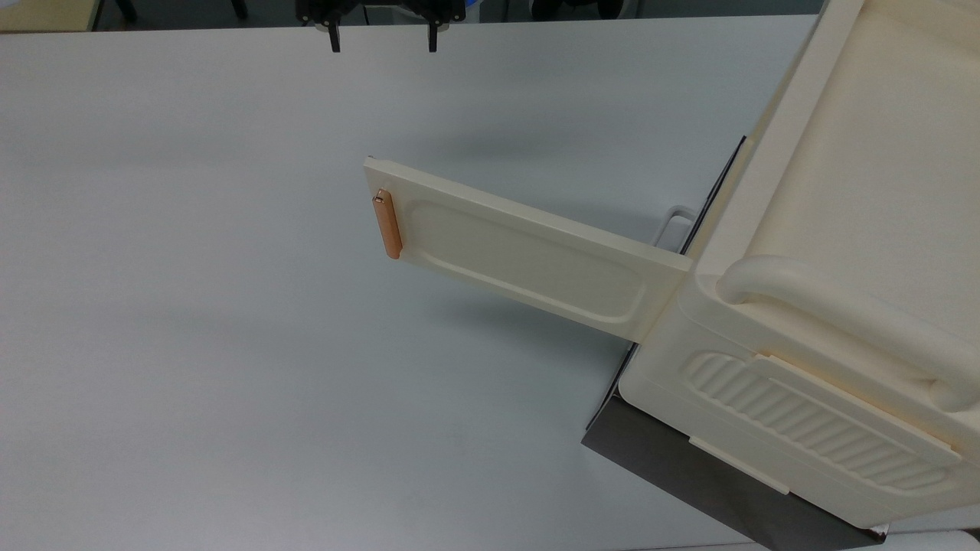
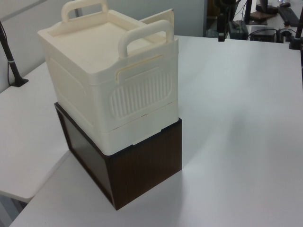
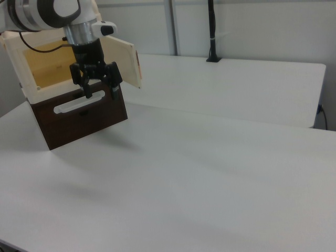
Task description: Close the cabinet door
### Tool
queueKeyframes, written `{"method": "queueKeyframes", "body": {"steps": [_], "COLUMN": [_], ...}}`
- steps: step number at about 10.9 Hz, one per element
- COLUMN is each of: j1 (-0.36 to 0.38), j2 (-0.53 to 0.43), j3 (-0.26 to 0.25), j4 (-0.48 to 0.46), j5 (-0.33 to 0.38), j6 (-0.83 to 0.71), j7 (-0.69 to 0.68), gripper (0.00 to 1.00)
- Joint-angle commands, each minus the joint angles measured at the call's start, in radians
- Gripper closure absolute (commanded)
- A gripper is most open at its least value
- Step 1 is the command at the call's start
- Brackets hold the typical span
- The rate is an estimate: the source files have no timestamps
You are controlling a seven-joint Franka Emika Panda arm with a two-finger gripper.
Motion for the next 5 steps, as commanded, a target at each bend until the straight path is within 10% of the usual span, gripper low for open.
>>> {"method": "queueKeyframes", "body": {"steps": [1, 5], "j1": [0.000, 0.000], "j2": [-0.030, -0.030], "j3": [-0.001, 0.001], "j4": [-0.035, -0.035], "j5": [0.007, 0.007], "j6": [0.001, 0.004], "j7": [0.018, 0.009], "gripper": [0.00, 0.00]}}
